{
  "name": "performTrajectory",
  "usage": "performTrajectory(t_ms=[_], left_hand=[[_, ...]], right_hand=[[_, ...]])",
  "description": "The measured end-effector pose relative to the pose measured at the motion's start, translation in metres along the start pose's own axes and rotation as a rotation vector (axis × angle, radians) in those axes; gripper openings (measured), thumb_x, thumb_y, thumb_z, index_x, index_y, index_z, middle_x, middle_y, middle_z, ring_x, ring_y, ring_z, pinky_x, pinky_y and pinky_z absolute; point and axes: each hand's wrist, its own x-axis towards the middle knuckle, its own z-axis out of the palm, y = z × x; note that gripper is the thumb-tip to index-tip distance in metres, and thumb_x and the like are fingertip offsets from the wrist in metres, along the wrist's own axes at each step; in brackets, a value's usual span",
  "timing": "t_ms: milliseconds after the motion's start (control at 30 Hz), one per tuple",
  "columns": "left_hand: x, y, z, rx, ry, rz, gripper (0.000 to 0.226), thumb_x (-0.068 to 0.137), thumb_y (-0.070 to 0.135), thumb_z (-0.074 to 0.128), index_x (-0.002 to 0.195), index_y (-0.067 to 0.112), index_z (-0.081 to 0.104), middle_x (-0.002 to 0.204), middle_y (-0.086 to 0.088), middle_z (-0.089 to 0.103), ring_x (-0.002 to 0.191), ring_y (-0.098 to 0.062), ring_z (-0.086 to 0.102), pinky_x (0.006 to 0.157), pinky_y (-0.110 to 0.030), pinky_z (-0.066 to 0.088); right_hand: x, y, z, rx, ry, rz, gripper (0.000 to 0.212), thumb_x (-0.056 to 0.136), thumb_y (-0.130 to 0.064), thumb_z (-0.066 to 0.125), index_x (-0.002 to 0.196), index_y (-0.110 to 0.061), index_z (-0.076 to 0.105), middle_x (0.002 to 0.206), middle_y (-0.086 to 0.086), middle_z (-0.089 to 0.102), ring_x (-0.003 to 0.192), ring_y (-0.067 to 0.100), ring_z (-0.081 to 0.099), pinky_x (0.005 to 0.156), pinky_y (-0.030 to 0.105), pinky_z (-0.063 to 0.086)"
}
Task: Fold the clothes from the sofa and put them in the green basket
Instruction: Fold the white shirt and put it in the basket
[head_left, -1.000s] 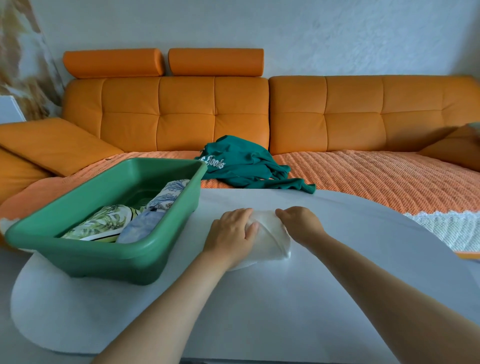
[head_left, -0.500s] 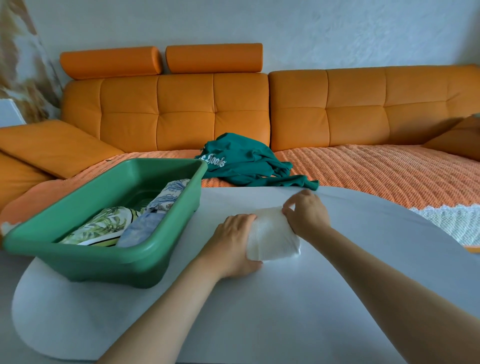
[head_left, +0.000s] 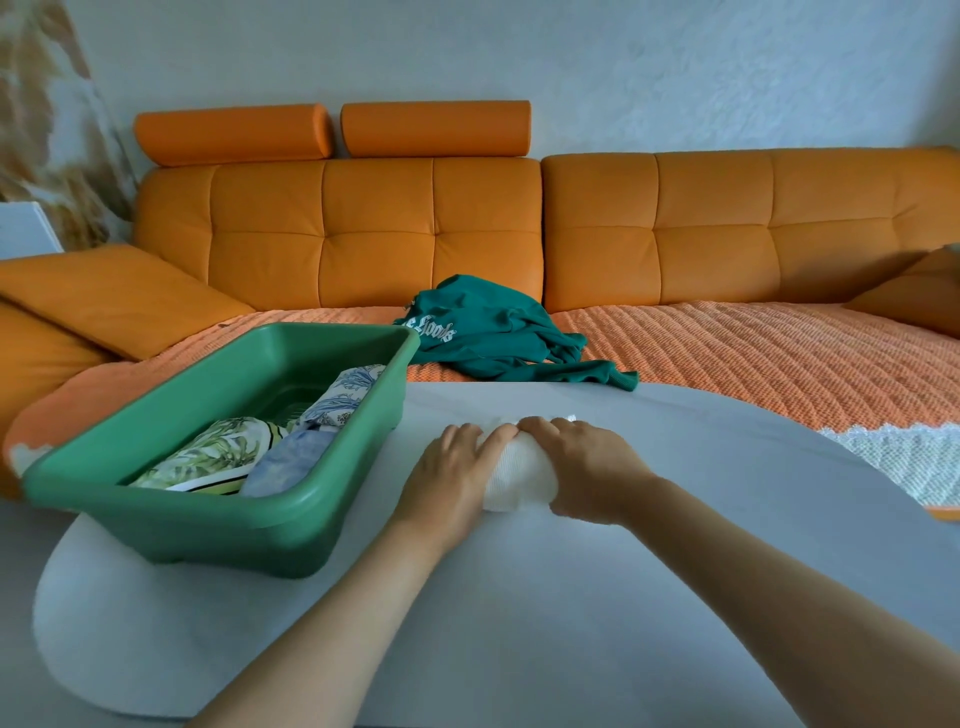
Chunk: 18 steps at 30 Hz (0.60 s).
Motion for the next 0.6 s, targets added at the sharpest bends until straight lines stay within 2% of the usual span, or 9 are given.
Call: performTrajectory(t_ms=[67, 133, 200, 267, 367, 433, 500, 567, 600], left_hand=[[-0.007, 0.005, 0.004, 0.014, 0.097, 0.001, 0.076, 0.078, -0.004, 0.059, 0.149, 0.020, 0.043, 0.117, -0.013, 0.055, 0.104, -0.034, 0.055, 0.084, -0.042, 0.050], [-0.009, 0.006, 0.001, 0.012, -0.031, 0.029, 0.083, 0.080, 0.002, 0.055, 0.154, 0.026, 0.025, 0.128, -0.008, 0.044, 0.115, -0.030, 0.046, 0.092, -0.038, 0.046], [-0.008, -0.001, -0.009, -0.129, -0.278, 0.006, 0.090, 0.077, 0.018, 0.057, 0.151, 0.036, 0.010, 0.133, -0.002, 0.033, 0.123, -0.025, 0.034, 0.102, -0.036, 0.038], [-0.007, -0.006, -0.024, -0.282, -0.426, -0.070, 0.076, 0.079, 0.040, 0.056, 0.143, 0.043, 0.014, 0.134, 0.001, 0.033, 0.128, -0.023, 0.031, 0.106, -0.038, 0.033], [-0.003, -0.008, -0.039, -0.305, -0.375, -0.105, 0.049, 0.093, 0.057, 0.044, 0.136, 0.041, 0.027, 0.141, 0.004, 0.043, 0.133, -0.021, 0.038, 0.106, -0.039, 0.029], [0.003, -0.008, -0.043, -0.275, -0.389, -0.136, 0.064, 0.089, 0.067, 0.050, 0.141, 0.036, 0.029, 0.145, 0.005, 0.040, 0.135, -0.020, 0.035, 0.107, -0.038, 0.029], [0.009, -0.009, -0.045, -0.253, -0.471, -0.143, 0.087, 0.077, 0.074, 0.061, 0.147, 0.033, 0.028, 0.145, 0.005, 0.027, 0.140, -0.018, 0.022, 0.110, -0.038, 0.029], [0.012, -0.009, -0.043, -0.301, -0.542, -0.150, 0.100, 0.062, 0.078, 0.069, 0.143, 0.031, 0.034, 0.146, 0.015, 0.014, 0.145, -0.014, 0.010, 0.112, -0.039, 0.030], [0.014, -0.010, -0.041, -0.337, -0.565, -0.172, 0.103, 0.054, 0.080, 0.071, 0.138, 0.033, 0.035, 0.146, 0.017, 0.016, 0.144, -0.013, 0.015, 0.108, -0.038, 0.034]], right_hand=[[-0.006, -0.003, 0.011, -0.080, 0.094, -0.021, 0.078, 0.076, -0.029, 0.074, 0.145, -0.026, 0.037, 0.122, 0.002, 0.056, 0.104, 0.029, 0.056, 0.069, 0.041, 0.054], [-0.012, -0.003, 0.019, -0.075, 0.113, -0.024, 0.070, 0.081, -0.031, 0.072, 0.144, -0.025, 0.040, 0.124, 0.001, 0.053, 0.106, 0.028, 0.054, 0.067, 0.043, 0.054], [-0.014, 0.000, 0.019, -0.012, 0.092, -0.061, 0.072, 0.079, -0.031, 0.075, 0.143, -0.025, 0.042, 0.127, 0.000, 0.051, 0.109, 0.027, 0.052, 0.070, 0.043, 0.054], [-0.015, 0.001, 0.016, 0.065, 0.056, -0.133, 0.079, 0.073, -0.028, 0.081, 0.142, -0.025, 0.043, 0.130, 0.000, 0.049, 0.111, 0.026, 0.048, 0.076, 0.044, 0.054], [-0.021, -0.002, 0.010, 0.197, 0.000, -0.183, 0.087, 0.069, -0.034, 0.080, 0.144, -0.029, 0.036, 0.137, -0.006, 0.043, 0.122, 0.021, 0.043, 0.092, 0.038, 0.051], [-0.026, -0.004, 0.005, 0.314, -0.052, -0.169, 0.089, 0.069, -0.036, 0.074, 0.146, -0.031, 0.031, 0.141, -0.010, 0.037, 0.129, 0.018, 0.036, 0.100, 0.036, 0.046], [-0.027, -0.004, -0.003, 0.371, -0.125, -0.123, 0.085, 0.073, -0.040, 0.071, 0.145, -0.036, 0.028, 0.142, -0.013, 0.034, 0.132, 0.016, 0.032, 0.103, 0.034, 0.041], [-0.026, -0.003, -0.012, 0.327, -0.149, -0.093, 0.083, 0.073, -0.046, 0.075, 0.142, -0.039, 0.030, 0.139, -0.013, 0.038, 0.128, 0.016, 0.036, 0.102, 0.031, 0.037], [-0.025, -0.003, -0.017, 0.270, -0.141, -0.088, 0.087, 0.070, -0.050, 0.078, 0.141, -0.040, 0.030, 0.137, -0.013, 0.040, 0.126, 0.016, 0.038, 0.103, 0.031, 0.034]])
